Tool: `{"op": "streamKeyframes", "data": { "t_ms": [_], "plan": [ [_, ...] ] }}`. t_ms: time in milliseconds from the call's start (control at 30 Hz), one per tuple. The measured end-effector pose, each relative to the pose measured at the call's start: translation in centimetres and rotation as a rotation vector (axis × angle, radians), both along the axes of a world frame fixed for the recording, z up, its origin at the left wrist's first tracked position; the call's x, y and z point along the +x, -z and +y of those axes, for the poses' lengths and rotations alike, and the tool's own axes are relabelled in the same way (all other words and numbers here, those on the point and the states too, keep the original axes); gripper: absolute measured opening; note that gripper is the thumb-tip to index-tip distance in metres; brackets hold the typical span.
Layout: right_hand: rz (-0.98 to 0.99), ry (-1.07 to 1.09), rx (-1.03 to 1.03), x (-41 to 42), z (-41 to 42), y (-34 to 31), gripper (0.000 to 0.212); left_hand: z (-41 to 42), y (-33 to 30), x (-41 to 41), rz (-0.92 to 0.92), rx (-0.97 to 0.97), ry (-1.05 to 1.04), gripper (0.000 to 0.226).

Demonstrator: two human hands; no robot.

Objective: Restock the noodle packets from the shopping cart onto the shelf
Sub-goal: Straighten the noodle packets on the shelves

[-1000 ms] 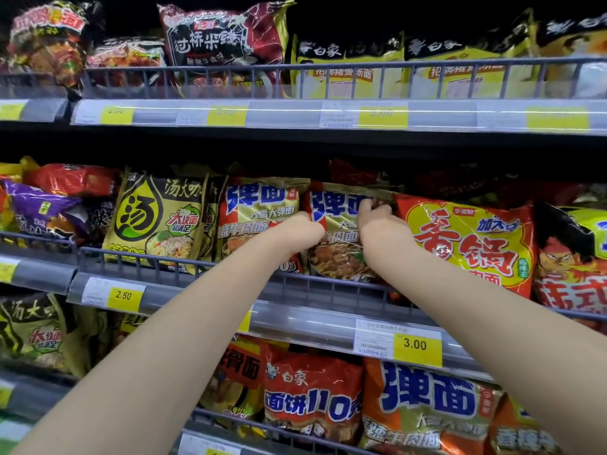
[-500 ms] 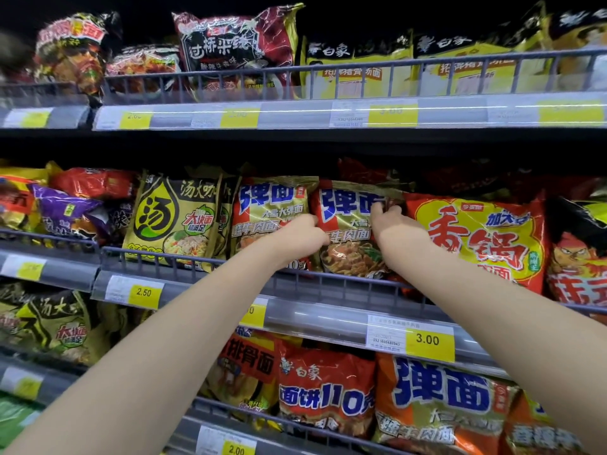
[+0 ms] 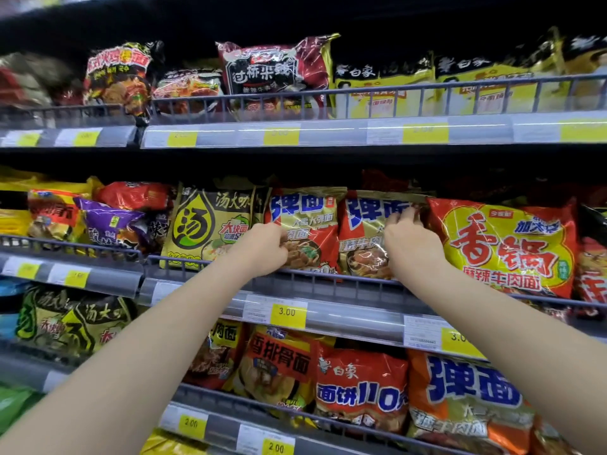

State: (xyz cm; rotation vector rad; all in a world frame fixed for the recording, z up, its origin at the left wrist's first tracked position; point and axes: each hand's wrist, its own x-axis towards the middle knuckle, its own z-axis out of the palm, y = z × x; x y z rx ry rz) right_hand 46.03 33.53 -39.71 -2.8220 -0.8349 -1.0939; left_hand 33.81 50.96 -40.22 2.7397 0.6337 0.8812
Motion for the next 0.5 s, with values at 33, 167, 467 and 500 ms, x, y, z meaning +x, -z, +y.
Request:
{"op": "streamKeyframes", "data": {
  "t_ms": [33, 167, 467, 500],
  "plan": [
    [0.006, -0.016, -0.006, -0.4, 0.3, 0.0, 0.058, 0.4, 0.1, -0.4, 0.019, -0.021, -0.014, 0.038],
    [0.123, -0.164, 0.025, -2.3, 1.8, -0.7, 0.014, 2.0, 0.1, -1.1, 0.085, -0.089, -0.04, 0.042],
    [0.612, -0.347, 0.188, -2.2, 5.0, -1.3, 0.039, 3.7, -0.7, 0.5, 0.149, -0.304, 0.022, 0.005],
    [0.631, -0.359, 0.195, -2.1, 5.3, -1.4, 0.038, 3.9, -0.8, 0.6, 0.139, -0.334, 0.027, 0.005]
  ]
}}
